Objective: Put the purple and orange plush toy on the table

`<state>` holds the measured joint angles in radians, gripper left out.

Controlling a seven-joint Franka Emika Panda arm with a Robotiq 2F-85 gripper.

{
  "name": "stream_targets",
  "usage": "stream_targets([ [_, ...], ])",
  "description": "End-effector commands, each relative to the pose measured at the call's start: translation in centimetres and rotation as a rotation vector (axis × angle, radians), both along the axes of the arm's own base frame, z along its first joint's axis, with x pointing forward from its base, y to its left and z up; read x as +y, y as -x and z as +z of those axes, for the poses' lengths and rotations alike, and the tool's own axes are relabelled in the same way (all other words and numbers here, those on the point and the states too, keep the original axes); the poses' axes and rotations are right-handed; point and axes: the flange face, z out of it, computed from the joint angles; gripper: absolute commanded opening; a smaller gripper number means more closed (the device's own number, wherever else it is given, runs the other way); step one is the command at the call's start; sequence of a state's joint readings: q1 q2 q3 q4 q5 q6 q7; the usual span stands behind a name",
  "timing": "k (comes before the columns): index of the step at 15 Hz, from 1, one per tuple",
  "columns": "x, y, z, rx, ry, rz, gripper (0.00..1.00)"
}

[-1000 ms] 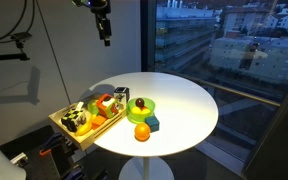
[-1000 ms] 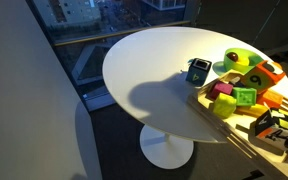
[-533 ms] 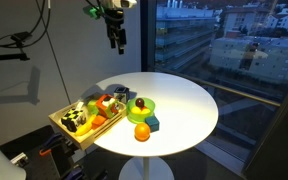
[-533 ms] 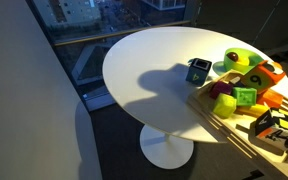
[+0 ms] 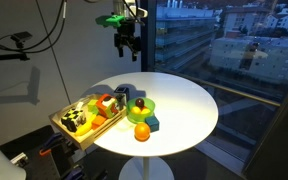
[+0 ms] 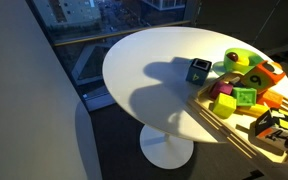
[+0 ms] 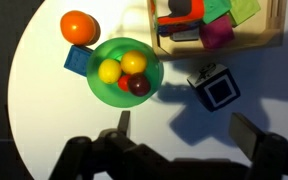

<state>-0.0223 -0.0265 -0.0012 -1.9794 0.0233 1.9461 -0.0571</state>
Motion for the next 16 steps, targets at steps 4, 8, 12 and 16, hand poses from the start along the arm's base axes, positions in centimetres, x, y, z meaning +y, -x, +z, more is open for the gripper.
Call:
stream_targets([
  [4,-0.4,-1.1,-0.2,-0.024,0.041,0.044,1.0],
  [8,-0.4,-1.0,-0.5,-0.019,0.04,0.045,1.0],
  [12,-0.4,-1.0,-0.5,-0.019,0.04,0.045,1.0],
  [16,-1.4,-2.5,-3.1,0.008,0.049,0.058,1.0],
])
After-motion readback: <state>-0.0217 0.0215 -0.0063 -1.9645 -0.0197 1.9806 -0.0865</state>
